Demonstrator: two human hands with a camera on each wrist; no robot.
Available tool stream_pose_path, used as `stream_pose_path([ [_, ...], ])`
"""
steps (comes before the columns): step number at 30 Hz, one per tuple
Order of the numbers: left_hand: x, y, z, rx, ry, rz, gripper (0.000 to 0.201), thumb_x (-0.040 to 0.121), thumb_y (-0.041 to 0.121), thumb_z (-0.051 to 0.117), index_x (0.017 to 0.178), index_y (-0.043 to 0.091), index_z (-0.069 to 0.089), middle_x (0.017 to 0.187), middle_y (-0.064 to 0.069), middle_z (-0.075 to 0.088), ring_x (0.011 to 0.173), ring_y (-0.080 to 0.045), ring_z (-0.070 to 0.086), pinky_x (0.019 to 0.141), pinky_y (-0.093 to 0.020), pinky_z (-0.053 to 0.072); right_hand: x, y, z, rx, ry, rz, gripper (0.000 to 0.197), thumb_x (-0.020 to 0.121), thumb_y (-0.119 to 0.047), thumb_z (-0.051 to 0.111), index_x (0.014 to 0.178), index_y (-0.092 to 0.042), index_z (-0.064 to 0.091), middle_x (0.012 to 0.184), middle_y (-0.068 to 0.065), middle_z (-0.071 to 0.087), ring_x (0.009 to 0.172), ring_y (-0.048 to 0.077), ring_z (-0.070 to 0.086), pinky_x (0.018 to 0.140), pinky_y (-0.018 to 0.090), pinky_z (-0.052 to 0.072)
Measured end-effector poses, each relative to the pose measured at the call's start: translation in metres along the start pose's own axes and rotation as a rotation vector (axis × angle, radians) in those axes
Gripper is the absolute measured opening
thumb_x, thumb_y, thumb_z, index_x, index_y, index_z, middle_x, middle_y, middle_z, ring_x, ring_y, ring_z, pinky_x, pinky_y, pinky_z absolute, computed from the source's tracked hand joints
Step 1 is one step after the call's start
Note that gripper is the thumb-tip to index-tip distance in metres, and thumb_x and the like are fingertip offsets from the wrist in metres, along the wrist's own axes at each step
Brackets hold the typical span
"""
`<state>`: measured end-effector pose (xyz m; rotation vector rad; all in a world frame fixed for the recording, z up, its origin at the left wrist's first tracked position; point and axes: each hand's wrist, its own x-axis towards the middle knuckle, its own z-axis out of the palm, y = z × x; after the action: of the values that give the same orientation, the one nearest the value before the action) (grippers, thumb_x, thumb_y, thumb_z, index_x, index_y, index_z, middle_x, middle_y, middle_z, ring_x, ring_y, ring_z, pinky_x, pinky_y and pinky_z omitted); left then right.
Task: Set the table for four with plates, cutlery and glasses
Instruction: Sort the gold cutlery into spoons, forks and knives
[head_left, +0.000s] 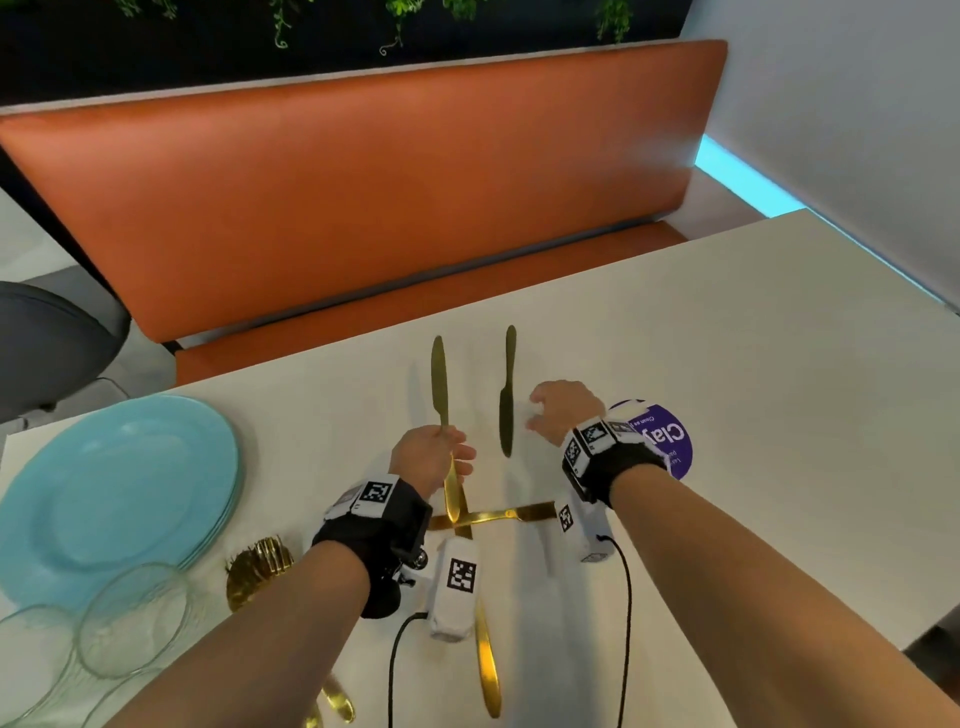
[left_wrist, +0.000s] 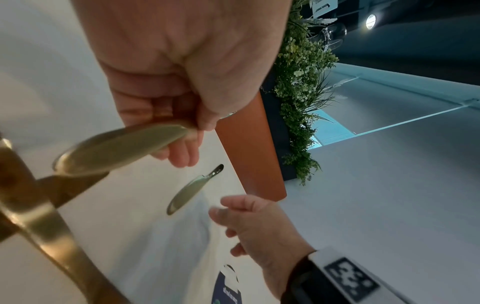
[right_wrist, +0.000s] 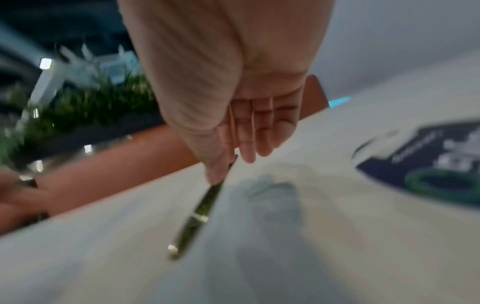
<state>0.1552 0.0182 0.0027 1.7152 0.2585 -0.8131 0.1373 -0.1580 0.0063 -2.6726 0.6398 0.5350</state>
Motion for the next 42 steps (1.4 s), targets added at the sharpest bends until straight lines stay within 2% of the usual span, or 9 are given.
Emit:
stream_pose_path([
  [6, 0.013, -0.004, -0.011, 0.036, 0.069, -0.002, 0.025, 0.097, 0.016, 0.042, 0.107, 0.003, 0.061, 0.076, -0.006, 0.063, 0.063, -0.016, 0.055, 0.058, -0.023, 0.046, 0.046, 0.004, -0.005, -0.426, -0.044, -0.165, 0.061, 0.091, -0.005, 0.046, 0.147, -0.018, 0.022, 0.151, 0.006, 0.026, 0.136, 0.027, 0.028, 0.105, 0.039, 0.035],
  [10, 0.017, -0.004, -0.015, 0.079, 0.045, -0.013, 0.026, 0.098, 0.014, 0.039, 0.114, 0.006, 0.057, 0.078, -0.004, 0.061, 0.065, -0.013, 0.053, 0.059, -0.021, 0.046, 0.060, -0.004, 0.002, -0.621, -0.071, -0.347, 0.059, 0.094, -0.002, 0.038, 0.148, -0.019, 0.021, 0.154, 0.004, 0.020, 0.133, 0.027, 0.030, 0.103, 0.040, 0.035],
  [15, 0.024, -0.003, -0.015, 0.096, 0.056, -0.008, 0.027, 0.099, 0.015, 0.036, 0.117, 0.008, 0.055, 0.080, -0.001, 0.060, 0.066, -0.013, 0.053, 0.060, -0.020, 0.046, 0.064, -0.007, 0.006, -0.699, -0.019, -0.460, 0.042, 0.097, -0.002, 0.031, 0.137, -0.011, 0.041, 0.139, 0.008, 0.044, 0.122, 0.025, 0.043, 0.094, 0.034, 0.040],
  [19, 0.029, -0.003, -0.013, 0.076, 0.062, 0.001, 0.027, 0.099, 0.014, 0.036, 0.116, 0.007, 0.056, 0.078, -0.002, 0.060, 0.065, -0.013, 0.053, 0.060, -0.021, 0.046, 0.065, -0.005, -0.007, -0.748, -0.106, -0.432, 0.030, 0.096, -0.009, 0.038, 0.117, -0.009, 0.060, 0.120, 0.013, 0.054, 0.107, 0.026, 0.058, 0.088, 0.033, 0.049],
  [27, 0.025, -0.005, -0.015, 0.052, 0.081, 0.021, 0.020, 0.100, 0.016, 0.037, 0.108, 0.012, 0.054, 0.079, -0.001, 0.060, 0.067, -0.013, 0.054, 0.063, -0.021, 0.047, 0.048, 0.010, -0.001, -0.768, -0.136, -0.407, 0.028, 0.096, -0.010, 0.037, 0.114, -0.007, 0.059, 0.115, 0.010, 0.061, 0.105, 0.025, 0.059, 0.074, 0.030, 0.043],
  [31, 0.019, -0.005, -0.014, 0.037, 0.053, 0.027, 0.022, 0.099, 0.014, 0.037, 0.110, 0.010, 0.055, 0.078, -0.002, 0.060, 0.066, -0.014, 0.055, 0.063, -0.023, 0.047, 0.034, 0.011, 0.004, -0.677, -0.055, -0.279, 0.032, 0.096, -0.011, 0.034, 0.116, -0.010, 0.059, 0.114, 0.008, 0.062, 0.105, 0.023, 0.060, 0.082, 0.031, 0.047],
  [34, 0.013, -0.005, -0.014, 0.017, 0.034, 0.023, 0.022, 0.099, 0.014, 0.038, 0.109, 0.006, 0.056, 0.079, -0.003, 0.061, 0.071, -0.017, 0.057, 0.068, -0.026, 0.050, 0.023, 0.010, 0.000, -0.500, 0.020, -0.139, 0.030, 0.095, -0.014, 0.038, 0.112, -0.010, 0.062, 0.103, 0.006, 0.064, 0.090, 0.023, 0.061, 0.074, 0.029, 0.044],
  [38, -0.001, -0.003, -0.010, -0.026, -0.012, -0.007, 0.015, 0.099, 0.013, 0.041, 0.101, 0.006, 0.054, 0.080, -0.005, 0.061, 0.068, -0.017, 0.059, 0.066, -0.026, 0.050, -0.001, 0.000, -0.008, 0.099, 0.045, -0.005, 0.024, 0.089, -0.023, 0.053, 0.095, -0.008, 0.071, 0.089, 0.006, 0.067, 0.075, 0.021, 0.059, 0.063, 0.023, 0.046],
  [42, -0.016, -0.002, -0.005, -0.022, -0.097, -0.008, 0.018, 0.097, 0.012, 0.043, 0.086, 0.006, 0.055, 0.077, -0.008, 0.060, 0.064, -0.020, 0.058, 0.061, -0.027, 0.049, -0.041, -0.023, 0.002, 0.711, -0.147, 0.041, 0.015, 0.086, -0.015, 0.060, 0.084, -0.004, 0.070, 0.081, 0.004, 0.066, 0.053, 0.013, 0.048, 0.050, 0.020, 0.037],
])
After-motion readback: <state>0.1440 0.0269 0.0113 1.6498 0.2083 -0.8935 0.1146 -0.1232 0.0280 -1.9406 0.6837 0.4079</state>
